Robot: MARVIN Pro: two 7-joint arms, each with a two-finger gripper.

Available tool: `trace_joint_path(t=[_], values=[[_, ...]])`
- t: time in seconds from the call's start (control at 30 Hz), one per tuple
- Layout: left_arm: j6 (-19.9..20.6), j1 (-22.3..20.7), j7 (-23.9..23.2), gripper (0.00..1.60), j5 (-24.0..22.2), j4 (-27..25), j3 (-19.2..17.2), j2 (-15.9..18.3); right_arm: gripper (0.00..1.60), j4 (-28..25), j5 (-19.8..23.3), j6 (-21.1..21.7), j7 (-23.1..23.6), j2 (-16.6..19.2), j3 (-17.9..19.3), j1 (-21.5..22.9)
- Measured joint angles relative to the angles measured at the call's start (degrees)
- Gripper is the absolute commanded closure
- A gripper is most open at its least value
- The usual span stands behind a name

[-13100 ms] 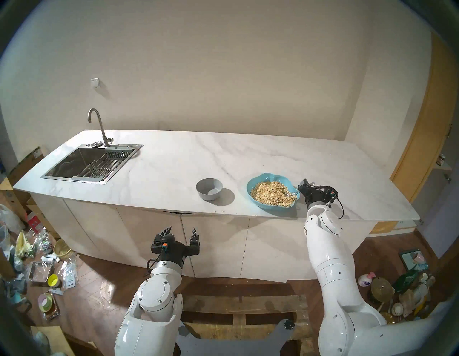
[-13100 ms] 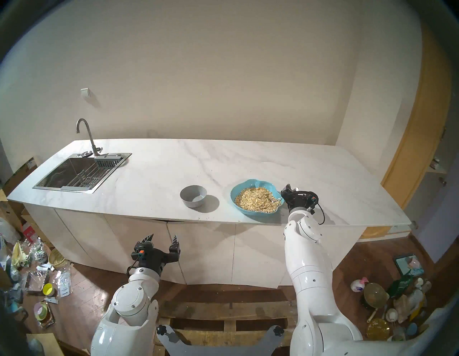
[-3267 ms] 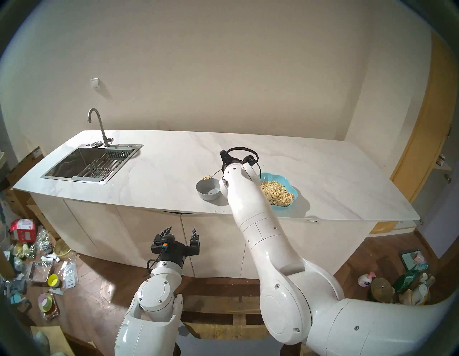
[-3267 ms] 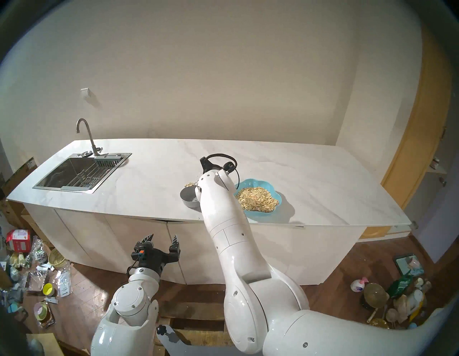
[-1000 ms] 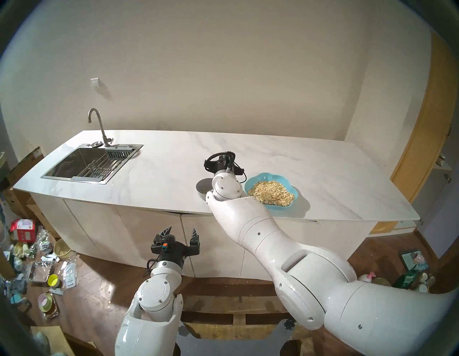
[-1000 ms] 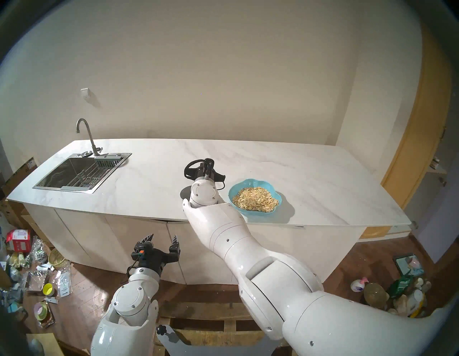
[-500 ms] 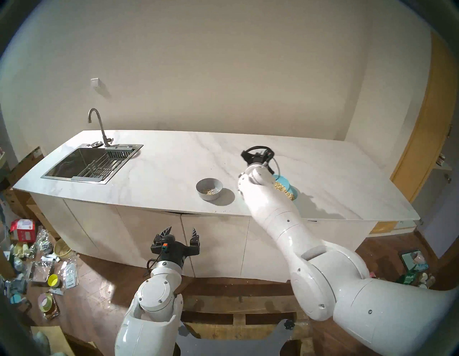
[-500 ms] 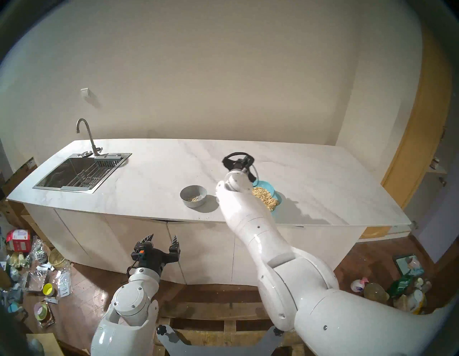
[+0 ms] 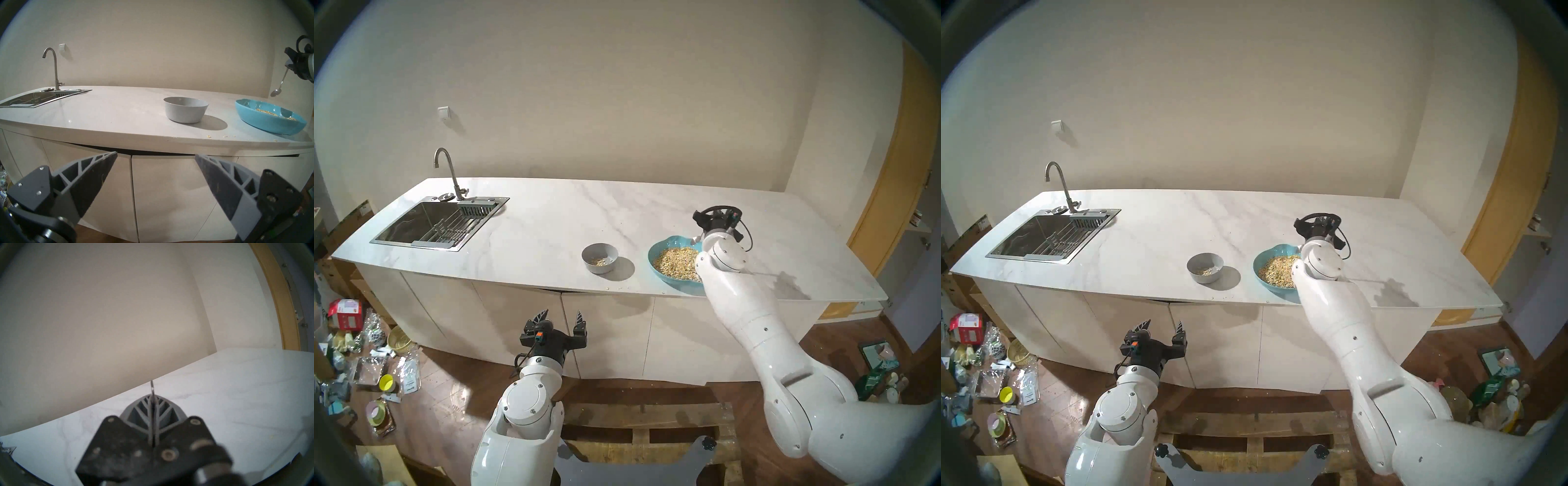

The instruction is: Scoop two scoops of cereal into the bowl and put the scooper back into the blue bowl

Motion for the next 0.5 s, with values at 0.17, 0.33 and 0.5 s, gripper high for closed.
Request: trace_joint_path(t=[0.17, 0.33, 0.5], values=[[0.0, 0.0, 0.0, 0.00, 0.0, 0.0, 0.0, 0.0, 1.60, 1.2, -0.2, 0.3, 0.4, 0.2, -1.2, -0.8], [0.0, 0.0, 0.0, 0.00, 0.0, 0.0, 0.0, 0.0, 1.60, 1.7, -0.3, 0.2, 0.9, 0.3, -1.8, -1.2], [0.0, 0.0, 0.0, 0.00, 0.0, 0.0, 0.0, 0.0, 1.60, 1.6, -0.3, 0.2, 0.9, 0.6, -1.9, -1.6]])
